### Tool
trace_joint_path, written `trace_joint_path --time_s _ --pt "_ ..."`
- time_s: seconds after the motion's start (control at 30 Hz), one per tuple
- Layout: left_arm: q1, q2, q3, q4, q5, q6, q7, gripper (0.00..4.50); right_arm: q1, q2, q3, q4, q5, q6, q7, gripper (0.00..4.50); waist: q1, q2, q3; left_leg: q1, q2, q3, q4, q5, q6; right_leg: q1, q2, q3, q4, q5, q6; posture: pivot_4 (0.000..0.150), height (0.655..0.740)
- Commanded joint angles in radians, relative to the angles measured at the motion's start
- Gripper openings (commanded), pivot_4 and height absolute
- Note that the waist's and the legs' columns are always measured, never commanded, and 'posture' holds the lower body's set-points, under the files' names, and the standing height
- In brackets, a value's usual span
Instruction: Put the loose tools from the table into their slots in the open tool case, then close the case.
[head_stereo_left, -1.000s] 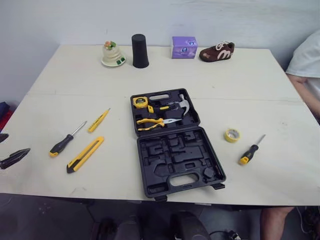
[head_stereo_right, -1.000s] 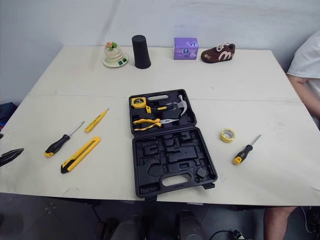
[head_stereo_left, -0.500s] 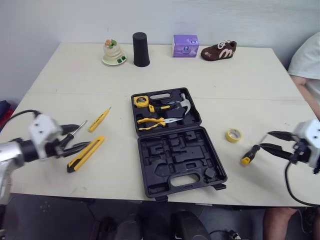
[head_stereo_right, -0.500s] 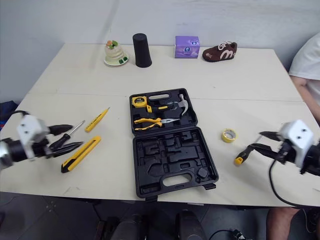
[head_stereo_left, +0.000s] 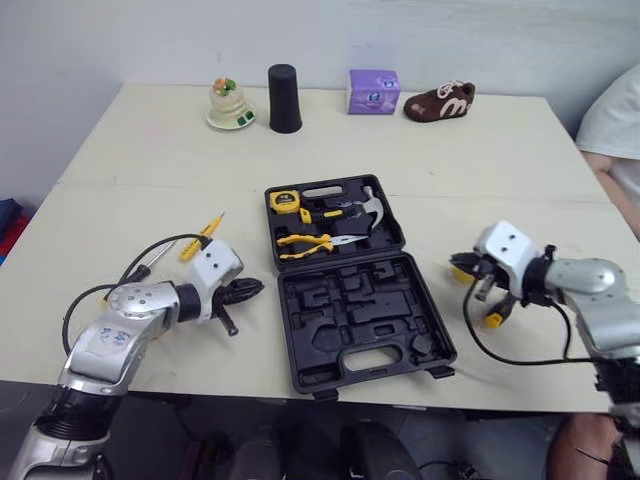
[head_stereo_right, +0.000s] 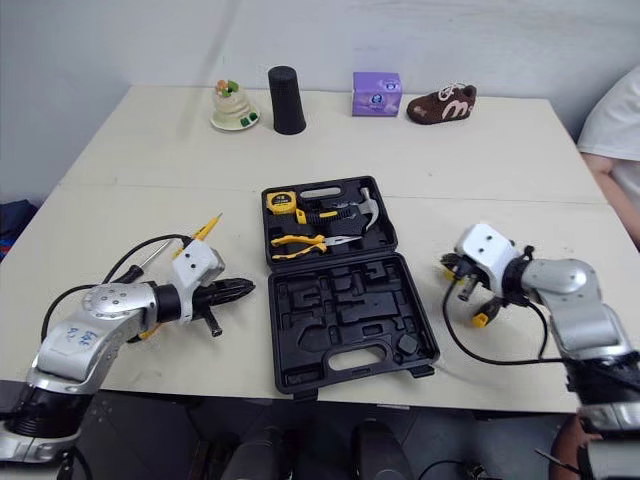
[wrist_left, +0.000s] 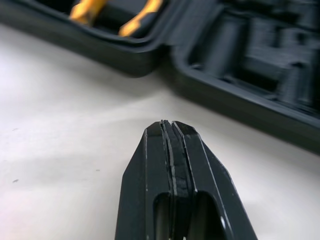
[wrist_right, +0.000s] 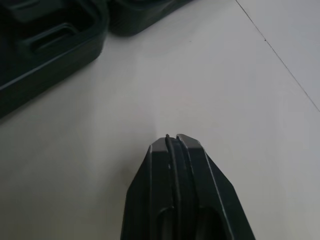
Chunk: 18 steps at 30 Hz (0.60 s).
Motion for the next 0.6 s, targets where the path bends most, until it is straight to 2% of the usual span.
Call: trace_joint_path --time_s 0.03,0.4,0.6 --pt "-0.010 -0.027 -0.026 -0.009 0.024 0.008 0.024 0.04 -0.070 0.028 0.029 0.065 -0.046 -0.050 0.001 0.00 0.003 0.000 0.000 0.000 0.000 0.000 0.000 0.000 0.000 0.000 0.000 0.000 0.000 0.000 0.000 0.150 0.7341" --pt "-0.058 -0.131 -0.056 0.089 0.096 -0.071 0.081 0.04 -0.198 0.132 0.089 0.217 -0.097 -0.112 0.028 0.00 0.014 0.000 0.000 -0.001 0.000 0.000 0.002 0.000 0.000 0.000 0.000 0.000 0.001 0.000 0.000 0.150 0.7341" --pt "-0.089 -0.156 -0.055 0.138 0.087 -0.131 0.043 0.04 -0.176 0.145 0.100 0.162 -0.069 -0.112 0.108 0.00 0.013 0.000 0.000 -0.001 0.000 0.000 0.002 0.000 0.000 0.000 0.000 -0.001 0.001 0.000 0.000 0.150 0.7341"
